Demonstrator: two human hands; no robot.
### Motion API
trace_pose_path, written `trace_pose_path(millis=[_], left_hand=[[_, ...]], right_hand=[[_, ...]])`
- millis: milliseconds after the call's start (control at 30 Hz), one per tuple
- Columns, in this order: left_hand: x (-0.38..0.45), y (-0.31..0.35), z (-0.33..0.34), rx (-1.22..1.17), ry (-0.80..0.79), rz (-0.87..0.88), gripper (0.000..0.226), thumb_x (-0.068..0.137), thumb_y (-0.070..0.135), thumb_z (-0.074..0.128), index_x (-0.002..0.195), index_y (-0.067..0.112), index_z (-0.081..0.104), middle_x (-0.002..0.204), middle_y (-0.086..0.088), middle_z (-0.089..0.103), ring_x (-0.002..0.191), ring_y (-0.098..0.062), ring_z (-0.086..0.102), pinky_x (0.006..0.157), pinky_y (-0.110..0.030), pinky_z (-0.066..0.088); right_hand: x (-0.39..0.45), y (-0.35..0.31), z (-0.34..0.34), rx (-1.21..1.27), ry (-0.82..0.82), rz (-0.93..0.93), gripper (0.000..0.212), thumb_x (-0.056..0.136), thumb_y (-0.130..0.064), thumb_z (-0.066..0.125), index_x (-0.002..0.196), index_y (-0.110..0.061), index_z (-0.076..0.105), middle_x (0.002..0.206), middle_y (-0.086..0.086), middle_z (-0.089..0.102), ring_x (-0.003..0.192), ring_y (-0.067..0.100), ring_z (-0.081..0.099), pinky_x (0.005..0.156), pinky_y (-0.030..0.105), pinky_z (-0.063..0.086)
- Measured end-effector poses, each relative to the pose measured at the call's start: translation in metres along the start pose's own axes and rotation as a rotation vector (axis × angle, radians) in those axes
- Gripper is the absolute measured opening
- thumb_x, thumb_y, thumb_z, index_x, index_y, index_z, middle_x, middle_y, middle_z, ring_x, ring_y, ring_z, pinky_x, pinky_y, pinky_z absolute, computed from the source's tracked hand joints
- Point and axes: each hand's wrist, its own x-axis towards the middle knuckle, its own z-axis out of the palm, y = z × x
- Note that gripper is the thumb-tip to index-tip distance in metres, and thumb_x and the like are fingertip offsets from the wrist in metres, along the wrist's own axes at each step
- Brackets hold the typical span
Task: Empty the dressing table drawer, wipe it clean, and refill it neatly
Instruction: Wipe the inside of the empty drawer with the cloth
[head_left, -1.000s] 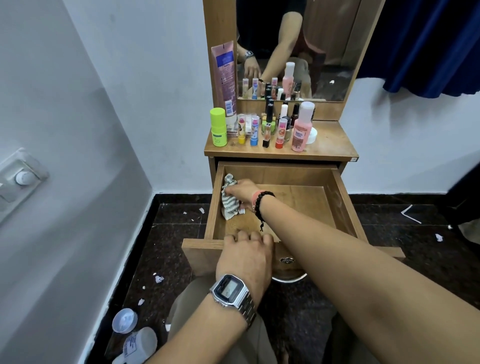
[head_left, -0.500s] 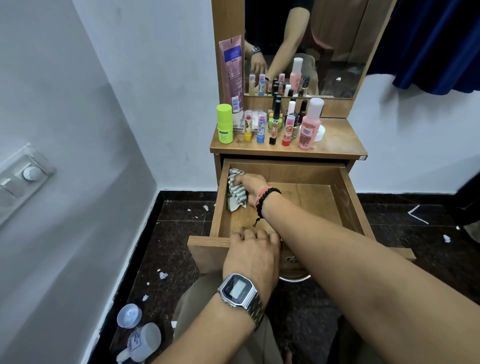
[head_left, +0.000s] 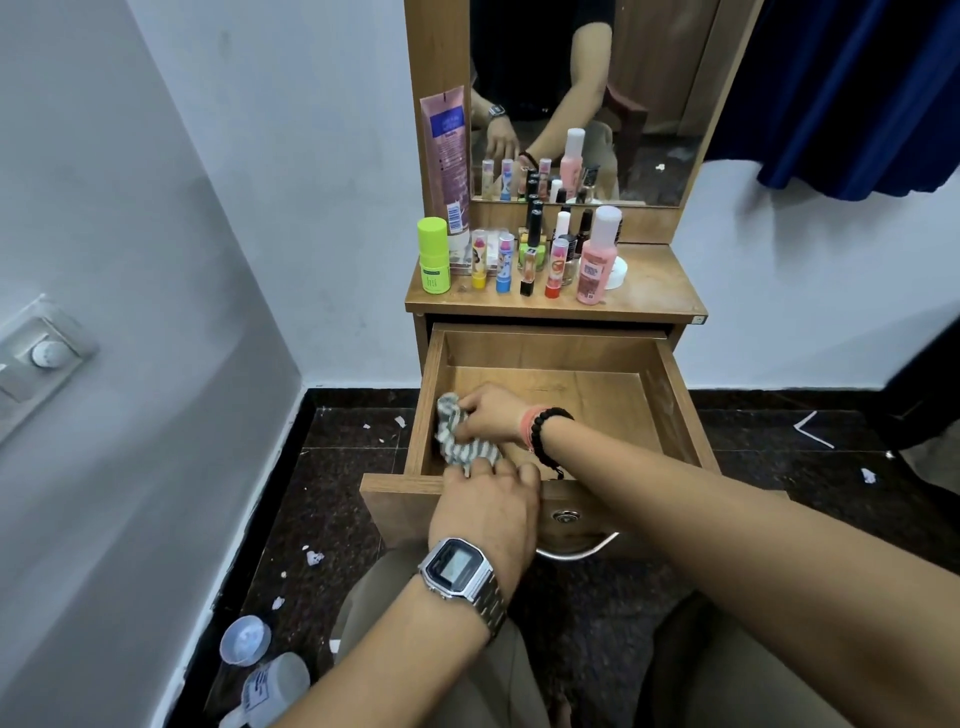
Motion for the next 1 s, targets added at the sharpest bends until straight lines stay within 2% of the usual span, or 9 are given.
trace_pose_path(millis=[100, 167, 233, 333, 400, 533, 667, 833, 1000], left_hand=[[-0.002, -0.002, 0.001, -0.014, 0.022, -0.002, 0.035, 0.098, 0.015, 0.025, 0.131, 0.013, 0.036, 0.132, -0.010, 0.049, 0.121, -0.031, 0.045, 0.095, -0.043, 0.035], [-0.002, -0.003, 0.000, -0.022, 0.030, -0.001, 0.033, 0.098, 0.015, 0.026, 0.128, 0.014, 0.038, 0.131, -0.010, 0.050, 0.120, -0.031, 0.046, 0.095, -0.043, 0.035], [-0.004, -0.002, -0.001, -0.032, 0.027, -0.001, 0.029, 0.097, 0.015, 0.027, 0.122, 0.015, 0.041, 0.128, -0.009, 0.051, 0.118, -0.031, 0.047, 0.095, -0.042, 0.036], [-0.004, -0.001, -0.001, -0.041, 0.022, 0.005, 0.028, 0.097, 0.014, 0.027, 0.121, 0.015, 0.041, 0.128, -0.009, 0.051, 0.117, -0.030, 0.047, 0.095, -0.043, 0.036], [-0.003, -0.002, 0.000, -0.041, 0.025, 0.003, 0.029, 0.098, 0.014, 0.026, 0.123, 0.015, 0.041, 0.130, -0.009, 0.050, 0.119, -0.030, 0.046, 0.096, -0.043, 0.036], [-0.003, -0.001, 0.000, -0.028, 0.017, 0.002, 0.029, 0.098, 0.015, 0.026, 0.123, 0.014, 0.041, 0.128, -0.010, 0.051, 0.119, -0.030, 0.046, 0.096, -0.044, 0.035], [-0.002, -0.002, -0.001, -0.024, 0.011, -0.004, 0.029, 0.097, 0.014, 0.027, 0.122, 0.014, 0.041, 0.129, -0.010, 0.049, 0.119, -0.029, 0.045, 0.096, -0.043, 0.035], [-0.002, -0.001, -0.001, -0.016, 0.006, -0.002, 0.027, 0.097, 0.014, 0.028, 0.121, 0.014, 0.041, 0.128, -0.011, 0.049, 0.119, -0.031, 0.045, 0.095, -0.043, 0.035], [-0.001, -0.002, -0.001, -0.008, 0.009, 0.002, 0.032, 0.097, 0.014, 0.029, 0.127, 0.012, 0.039, 0.130, -0.012, 0.049, 0.120, -0.032, 0.044, 0.094, -0.043, 0.034]], right_hand=[[-0.019, -0.004, -0.008, -0.376, -0.133, -0.167, 0.023, 0.086, -0.014, 0.057, 0.102, -0.013, 0.073, 0.095, 0.007, 0.071, 0.085, 0.021, 0.061, 0.070, 0.028, 0.047], [-0.023, -0.006, -0.023, -0.492, 0.011, -0.189, 0.027, 0.084, -0.016, 0.056, 0.106, -0.018, 0.072, 0.101, 0.005, 0.071, 0.091, 0.024, 0.065, 0.074, 0.031, 0.051], [-0.023, -0.002, -0.037, -0.465, 0.190, -0.165, 0.028, 0.084, -0.018, 0.057, 0.108, -0.021, 0.070, 0.106, 0.006, 0.069, 0.097, 0.026, 0.065, 0.079, 0.031, 0.051], [-0.024, 0.009, -0.037, -0.379, 0.064, -0.131, 0.031, 0.088, -0.022, 0.057, 0.118, -0.019, 0.065, 0.120, 0.003, 0.064, 0.111, 0.023, 0.059, 0.090, 0.027, 0.046], [-0.025, 0.014, -0.022, -0.486, 0.004, -0.174, 0.034, 0.088, -0.023, 0.059, 0.121, -0.018, 0.062, 0.125, 0.005, 0.059, 0.116, 0.024, 0.054, 0.092, 0.027, 0.041], [-0.010, 0.018, -0.006, -0.556, 0.035, -0.278, 0.048, 0.086, -0.014, 0.062, 0.133, -0.018, 0.052, 0.136, 0.007, 0.051, 0.123, 0.026, 0.049, 0.102, 0.032, 0.039], [0.005, 0.022, -0.006, -0.606, 0.116, -0.156, 0.061, 0.082, -0.029, 0.068, 0.138, -0.013, 0.047, 0.139, 0.010, 0.045, 0.127, 0.032, 0.044, 0.105, 0.036, 0.038], [0.025, 0.012, -0.004, -0.434, 0.244, -0.027, 0.041, 0.089, -0.024, 0.061, 0.127, -0.009, 0.058, 0.130, 0.015, 0.054, 0.120, 0.032, 0.051, 0.099, 0.034, 0.045], [0.047, -0.005, -0.004, 0.126, 0.274, 0.199, 0.034, 0.090, -0.022, 0.062, 0.116, -0.001, 0.063, 0.119, 0.017, 0.064, 0.111, 0.030, 0.061, 0.089, 0.031, 0.049]])
